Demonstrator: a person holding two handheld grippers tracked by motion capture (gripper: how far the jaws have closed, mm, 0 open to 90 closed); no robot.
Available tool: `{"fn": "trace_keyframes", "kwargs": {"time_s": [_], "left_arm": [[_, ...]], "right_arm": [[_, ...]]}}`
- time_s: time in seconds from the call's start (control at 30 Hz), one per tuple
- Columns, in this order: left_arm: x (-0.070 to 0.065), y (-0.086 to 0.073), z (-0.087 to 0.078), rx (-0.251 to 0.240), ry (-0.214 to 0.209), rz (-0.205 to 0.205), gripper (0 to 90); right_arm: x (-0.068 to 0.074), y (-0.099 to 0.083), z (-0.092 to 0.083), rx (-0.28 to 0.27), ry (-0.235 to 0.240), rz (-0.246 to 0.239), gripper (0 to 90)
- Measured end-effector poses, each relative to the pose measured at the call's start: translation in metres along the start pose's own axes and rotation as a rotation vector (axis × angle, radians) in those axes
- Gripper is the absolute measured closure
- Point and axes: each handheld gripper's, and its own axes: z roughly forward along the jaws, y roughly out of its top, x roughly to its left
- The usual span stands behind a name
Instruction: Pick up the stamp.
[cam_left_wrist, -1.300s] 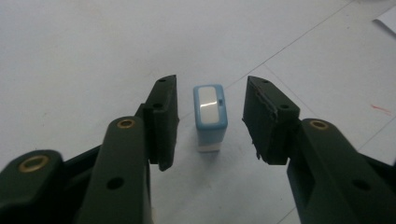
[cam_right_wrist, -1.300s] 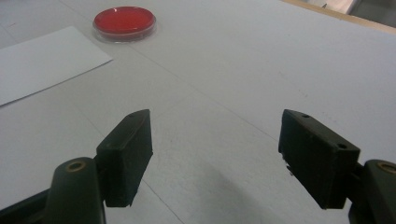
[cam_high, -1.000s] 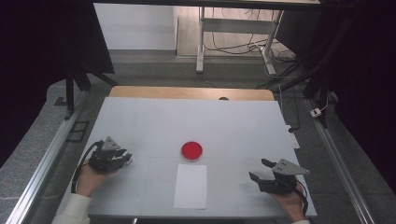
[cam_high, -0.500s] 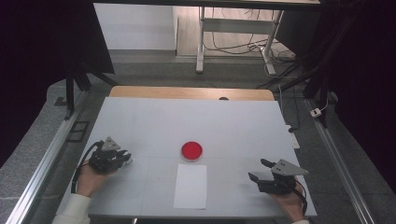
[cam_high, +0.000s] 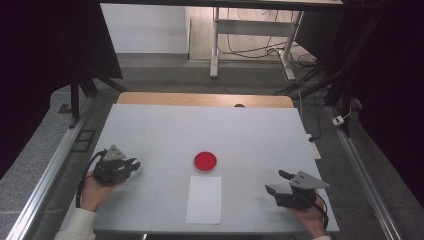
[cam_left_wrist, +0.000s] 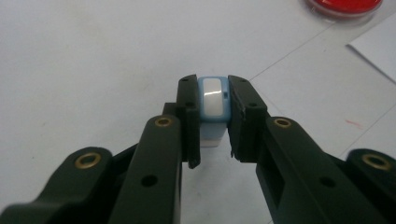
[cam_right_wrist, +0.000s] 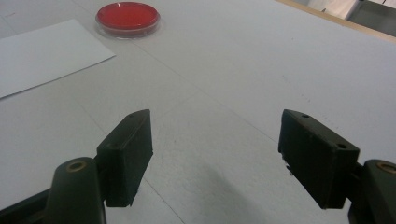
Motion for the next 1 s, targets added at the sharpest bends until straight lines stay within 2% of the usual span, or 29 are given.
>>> {"fn": "trace_keyframes", "kwargs": {"time_s": [0.2,0.43,0.9,1.0], "left_arm": [[-0.003,0.004,-0.005,-0.038,-0.015,-0.009,75.2],[-0.008,0.008,-0.009,-0.08,-0.045,-0.02,75.2],[-0.018,0.016,-0.016,-0.158,-0.112,-0.043,75.2],[-0.022,0.02,-0.015,-0.168,-0.118,-0.035,75.2]], "right_arm": [[0.001,0.0,0.001,-0.006,0.004,0.001,25.6],[0.002,0.001,0.0,0.002,-0.012,-0.02,25.7],[0.004,0.002,0.0,-0.007,-0.016,-0.027,26.3],[0.005,0.002,0.0,-0.008,-0.018,-0.026,26.4]]}}
